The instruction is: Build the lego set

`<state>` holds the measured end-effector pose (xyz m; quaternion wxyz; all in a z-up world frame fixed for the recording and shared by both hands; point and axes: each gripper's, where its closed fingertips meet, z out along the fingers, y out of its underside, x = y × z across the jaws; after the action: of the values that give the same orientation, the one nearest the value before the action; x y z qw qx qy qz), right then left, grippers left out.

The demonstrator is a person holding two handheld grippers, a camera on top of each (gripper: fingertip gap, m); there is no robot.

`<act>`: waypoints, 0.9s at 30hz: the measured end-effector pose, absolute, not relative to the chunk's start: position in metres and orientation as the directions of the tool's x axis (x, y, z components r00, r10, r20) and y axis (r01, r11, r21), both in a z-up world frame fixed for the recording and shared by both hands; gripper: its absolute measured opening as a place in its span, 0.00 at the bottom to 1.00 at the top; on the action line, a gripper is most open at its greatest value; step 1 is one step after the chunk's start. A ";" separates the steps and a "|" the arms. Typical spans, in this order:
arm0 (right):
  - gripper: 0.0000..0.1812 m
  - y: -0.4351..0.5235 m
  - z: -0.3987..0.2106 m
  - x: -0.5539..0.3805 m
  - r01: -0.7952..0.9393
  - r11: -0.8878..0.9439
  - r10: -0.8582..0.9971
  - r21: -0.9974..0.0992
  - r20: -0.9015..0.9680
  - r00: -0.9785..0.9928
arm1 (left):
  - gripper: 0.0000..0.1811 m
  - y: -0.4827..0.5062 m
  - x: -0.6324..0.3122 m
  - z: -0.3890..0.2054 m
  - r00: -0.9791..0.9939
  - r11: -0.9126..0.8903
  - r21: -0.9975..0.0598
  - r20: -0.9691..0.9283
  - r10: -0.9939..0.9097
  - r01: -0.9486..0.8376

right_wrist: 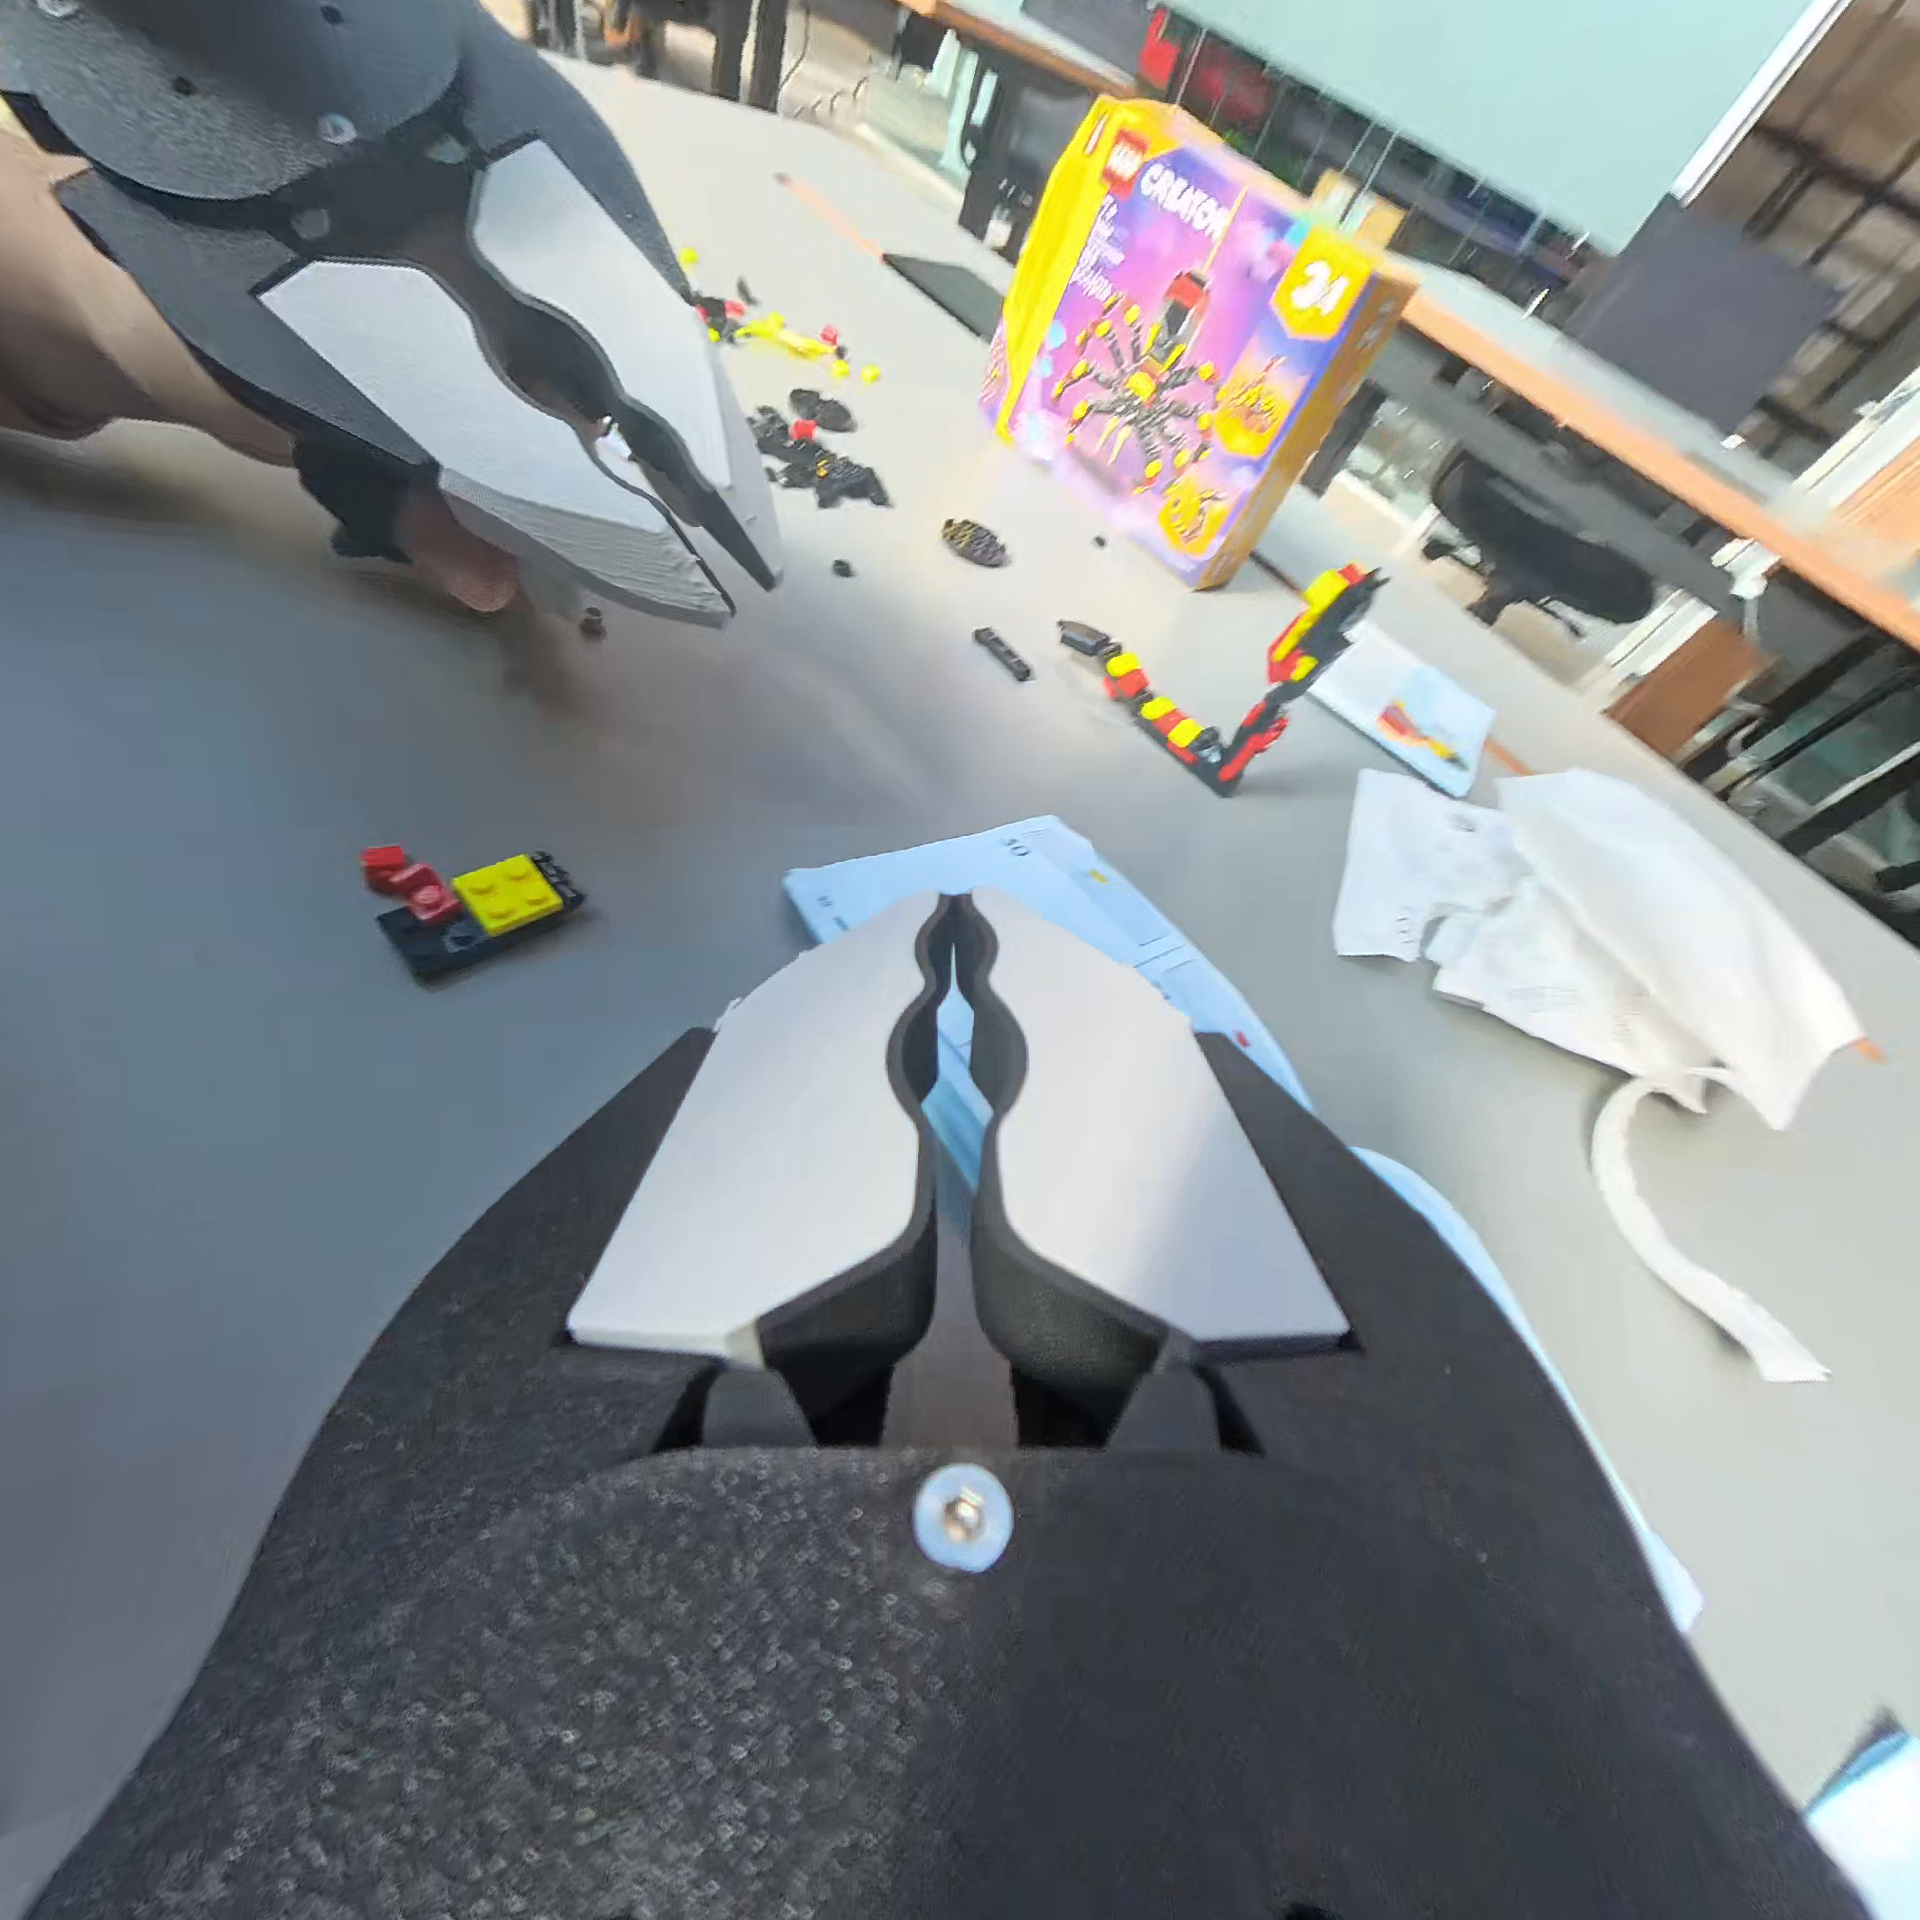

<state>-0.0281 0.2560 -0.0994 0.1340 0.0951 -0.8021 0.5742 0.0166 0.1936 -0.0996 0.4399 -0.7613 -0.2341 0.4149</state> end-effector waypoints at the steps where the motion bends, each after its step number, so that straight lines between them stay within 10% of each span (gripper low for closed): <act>1: 0.00 0.257 -0.095 -0.037 -0.335 0.286 0.039 -0.898 0.360 -0.932 | 0.06 0.191 0.013 -0.094 0.509 -0.494 -0.869 -0.434 0.743 -0.021; 14: 0.01 0.275 -0.056 -0.062 -0.247 -0.002 0.183 -0.969 0.242 -0.953 | 0.04 0.155 0.006 -0.075 0.003 -0.768 -0.640 -0.768 0.640 -0.026; 27: 0.00 0.273 -0.060 -0.053 -0.333 0.036 0.167 -0.942 0.334 -0.928 | 0.03 0.151 0.001 -0.073 -0.015 -0.787 -0.617 -0.786 0.617 -0.014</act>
<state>-0.0529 0.2726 -0.0602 0.1808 0.0594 -0.6967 0.6917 0.0013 0.1508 -0.0732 0.2338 -0.6618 -0.2281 0.6747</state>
